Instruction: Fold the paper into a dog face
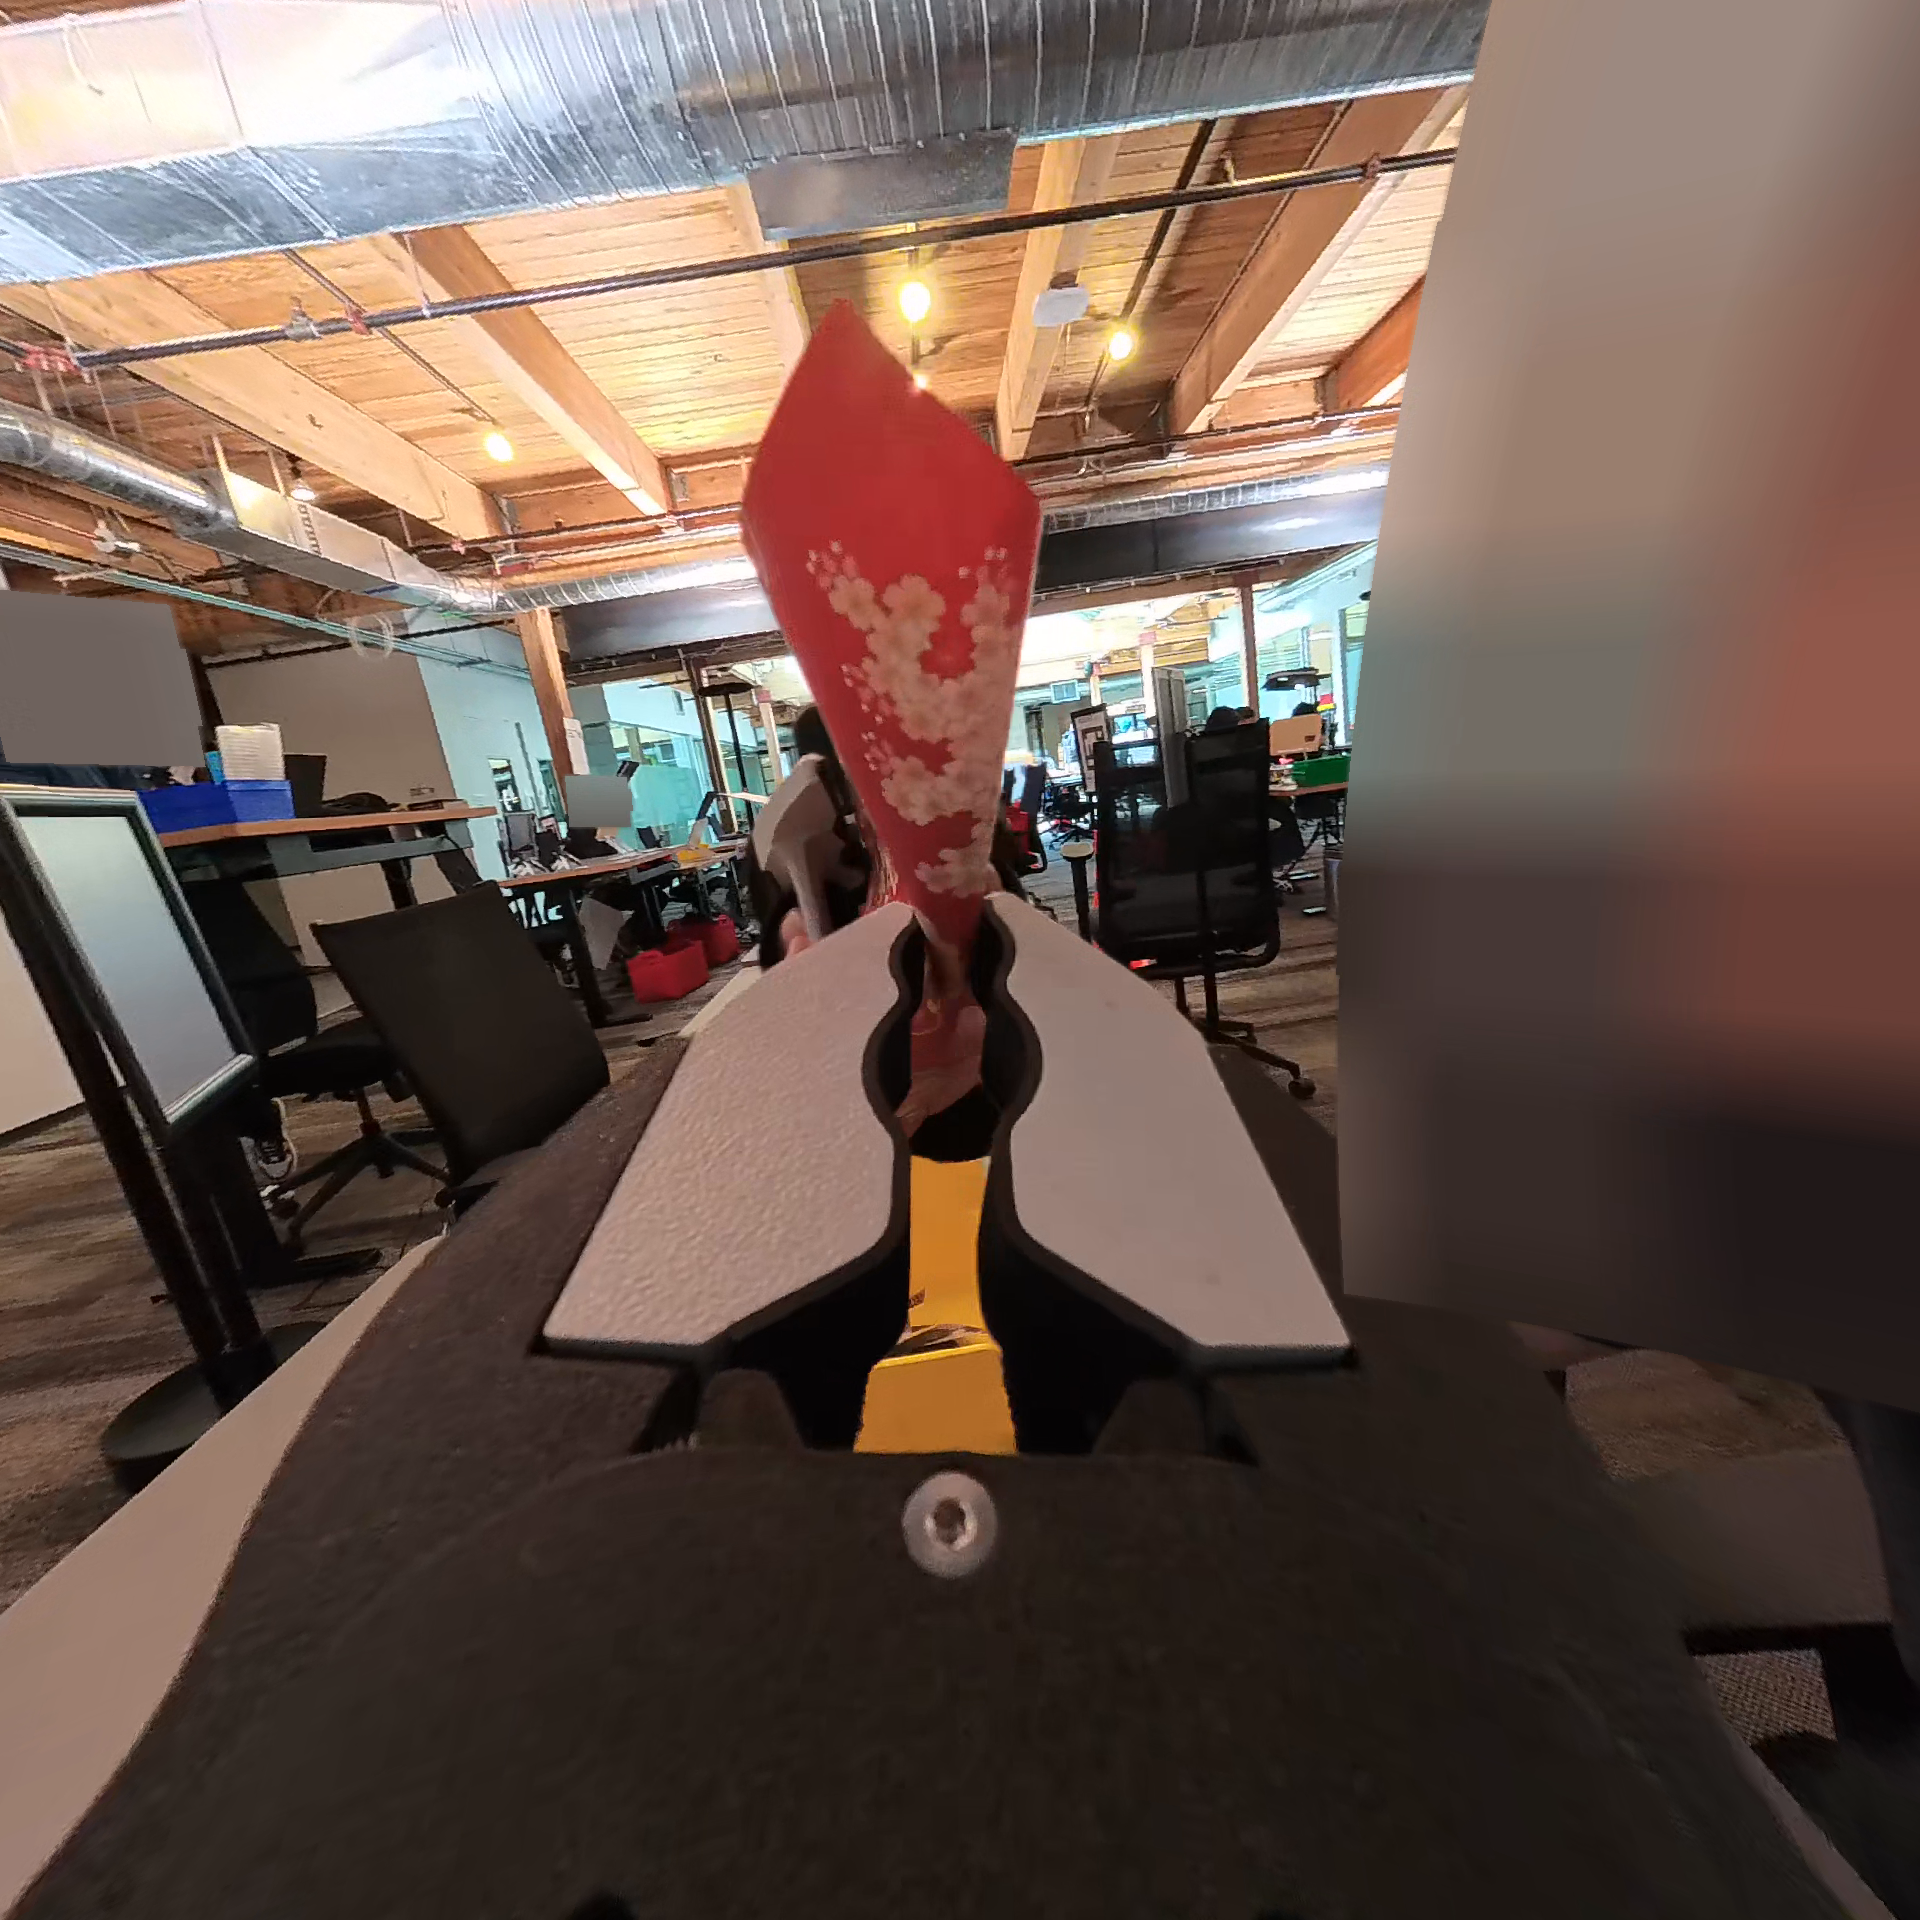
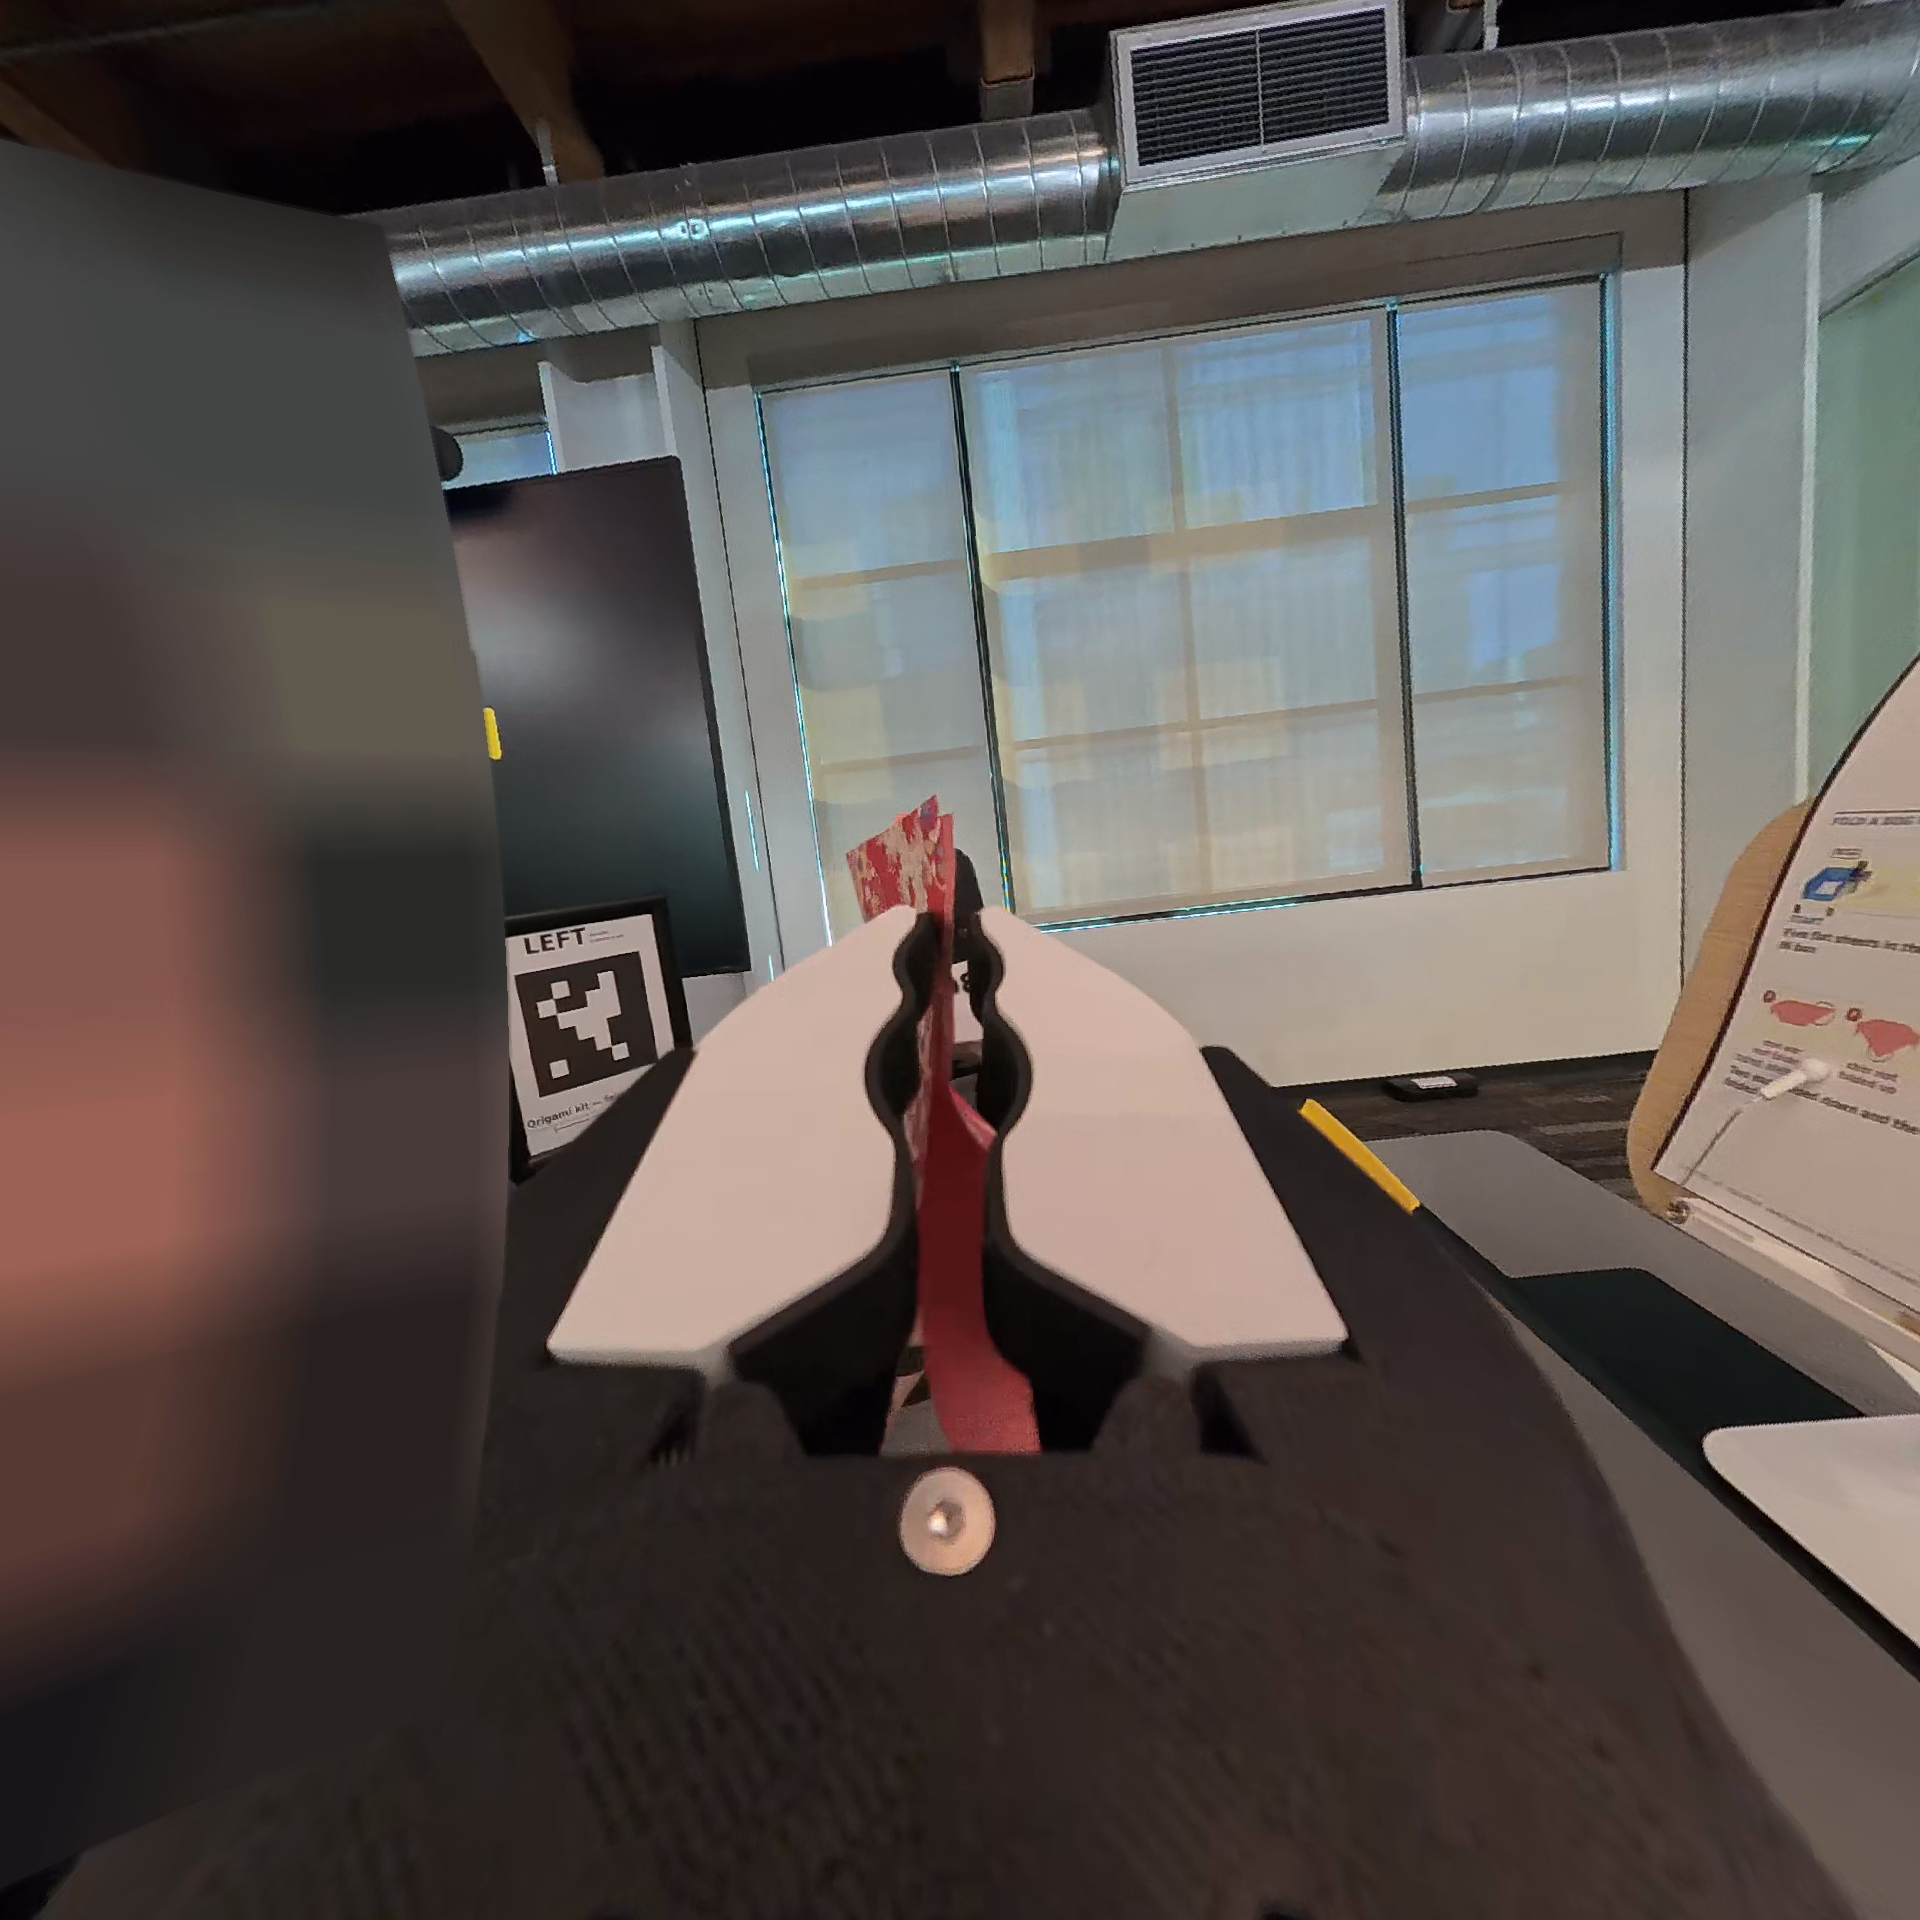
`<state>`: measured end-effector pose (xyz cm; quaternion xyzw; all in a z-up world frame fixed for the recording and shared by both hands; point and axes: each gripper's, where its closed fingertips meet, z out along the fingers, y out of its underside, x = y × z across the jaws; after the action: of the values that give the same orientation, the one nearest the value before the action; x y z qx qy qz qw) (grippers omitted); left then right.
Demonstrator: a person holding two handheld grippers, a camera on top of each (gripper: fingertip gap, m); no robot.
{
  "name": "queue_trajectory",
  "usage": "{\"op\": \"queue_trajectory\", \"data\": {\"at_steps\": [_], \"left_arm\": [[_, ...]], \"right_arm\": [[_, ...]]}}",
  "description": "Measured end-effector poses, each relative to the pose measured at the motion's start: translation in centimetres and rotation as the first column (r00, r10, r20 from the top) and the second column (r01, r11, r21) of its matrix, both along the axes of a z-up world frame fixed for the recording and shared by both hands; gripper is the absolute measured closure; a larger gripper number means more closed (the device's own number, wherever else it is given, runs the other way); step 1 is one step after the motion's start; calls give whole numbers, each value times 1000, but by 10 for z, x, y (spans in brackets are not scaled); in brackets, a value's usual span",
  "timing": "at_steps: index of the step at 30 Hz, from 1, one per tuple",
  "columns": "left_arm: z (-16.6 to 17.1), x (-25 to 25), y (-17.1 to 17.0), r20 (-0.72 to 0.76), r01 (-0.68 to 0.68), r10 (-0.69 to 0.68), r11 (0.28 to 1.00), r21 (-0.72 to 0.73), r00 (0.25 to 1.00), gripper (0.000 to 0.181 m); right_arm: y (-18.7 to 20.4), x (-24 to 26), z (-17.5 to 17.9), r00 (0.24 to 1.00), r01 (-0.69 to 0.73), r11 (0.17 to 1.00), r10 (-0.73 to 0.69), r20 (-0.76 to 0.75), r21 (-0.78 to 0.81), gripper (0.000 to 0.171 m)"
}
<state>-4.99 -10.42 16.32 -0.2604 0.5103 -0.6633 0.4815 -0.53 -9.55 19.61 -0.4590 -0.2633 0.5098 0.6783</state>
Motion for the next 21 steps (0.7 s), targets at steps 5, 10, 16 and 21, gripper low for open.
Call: {"op": "queue_trajectory", "data": {"at_steps": [5, 10, 16, 21], "left_arm": [[-2, 4, 6, -24, -44, 44, 999, -10, 999, 177], [-2, 6, 14, -34, -82, 81, 995, -53, 996, 179], [-3, 8, 21, -40, -118, 116, 990, -78, 992, 181], [3, 4, 23, -1, -129, 130, 987, -94, 992, 181]], "right_arm": [[1, 1, 2, 998, 63, 998, -63, 15, 18, 165], [3, 2, 1, 992, 117, 993, -118, 45, 26, 168], [6, 6, 2, 987, 157, 987, -158, 36, 16, 167], [4, 13, 7, 987, 161, 987, -161, 3, 14, 164]]}}
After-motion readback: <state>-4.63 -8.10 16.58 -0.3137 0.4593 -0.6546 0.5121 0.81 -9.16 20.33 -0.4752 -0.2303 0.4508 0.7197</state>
